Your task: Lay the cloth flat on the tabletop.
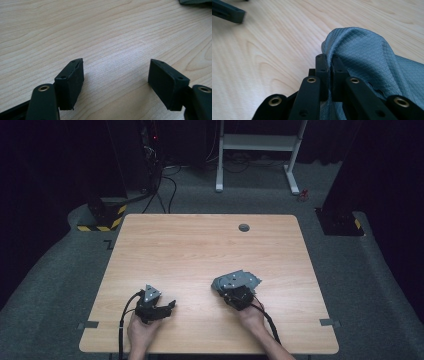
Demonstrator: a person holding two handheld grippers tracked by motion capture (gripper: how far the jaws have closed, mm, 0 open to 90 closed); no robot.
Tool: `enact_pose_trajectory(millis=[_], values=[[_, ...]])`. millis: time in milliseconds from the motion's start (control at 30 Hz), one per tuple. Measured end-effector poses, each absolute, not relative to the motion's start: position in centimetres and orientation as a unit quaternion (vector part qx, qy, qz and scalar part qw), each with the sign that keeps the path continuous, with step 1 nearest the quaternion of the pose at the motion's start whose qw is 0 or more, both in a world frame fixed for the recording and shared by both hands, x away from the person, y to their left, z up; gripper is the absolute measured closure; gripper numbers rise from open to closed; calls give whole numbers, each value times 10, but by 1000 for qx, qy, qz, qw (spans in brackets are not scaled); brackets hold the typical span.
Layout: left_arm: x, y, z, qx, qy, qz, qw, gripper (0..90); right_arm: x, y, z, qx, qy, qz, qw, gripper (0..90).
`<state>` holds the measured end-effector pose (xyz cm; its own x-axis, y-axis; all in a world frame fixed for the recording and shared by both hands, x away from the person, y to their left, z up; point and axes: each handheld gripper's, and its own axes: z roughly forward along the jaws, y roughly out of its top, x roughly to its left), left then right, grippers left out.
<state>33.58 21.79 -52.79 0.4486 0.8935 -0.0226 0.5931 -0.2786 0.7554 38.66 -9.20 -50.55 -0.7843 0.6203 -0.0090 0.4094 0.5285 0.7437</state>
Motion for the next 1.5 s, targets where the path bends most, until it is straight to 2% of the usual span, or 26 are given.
enact_pose_trajectory(millis=[500,600,633,800,900,967,1133,1400,1500], values=[[336,216,-528,775,477,218,352,293,374,-62,-513,263,878,382,116,851],[336,216,-528,775,478,218,352,300,375,-63,-514,264,877,386,109,801],[337,216,-528,773,480,216,355,302,373,-64,-513,267,876,388,102,711],[338,219,-527,760,495,199,371,305,362,-83,-506,265,861,422,99,641],[338,216,-527,763,487,190,380,320,355,-105,-500,272,851,439,100,654],[338,209,-527,768,478,185,384,334,354,-121,-499,284,847,435,113,700],[339,184,-518,785,441,176,397,345,366,-153,-508,333,836,417,131,741],[341,140,-493,804,379,165,427,359,373,-151,-517,347,833,409,135,725],[339,124,-485,812,359,165,429,421,373,-145,-522,345,839,397,138,727]])
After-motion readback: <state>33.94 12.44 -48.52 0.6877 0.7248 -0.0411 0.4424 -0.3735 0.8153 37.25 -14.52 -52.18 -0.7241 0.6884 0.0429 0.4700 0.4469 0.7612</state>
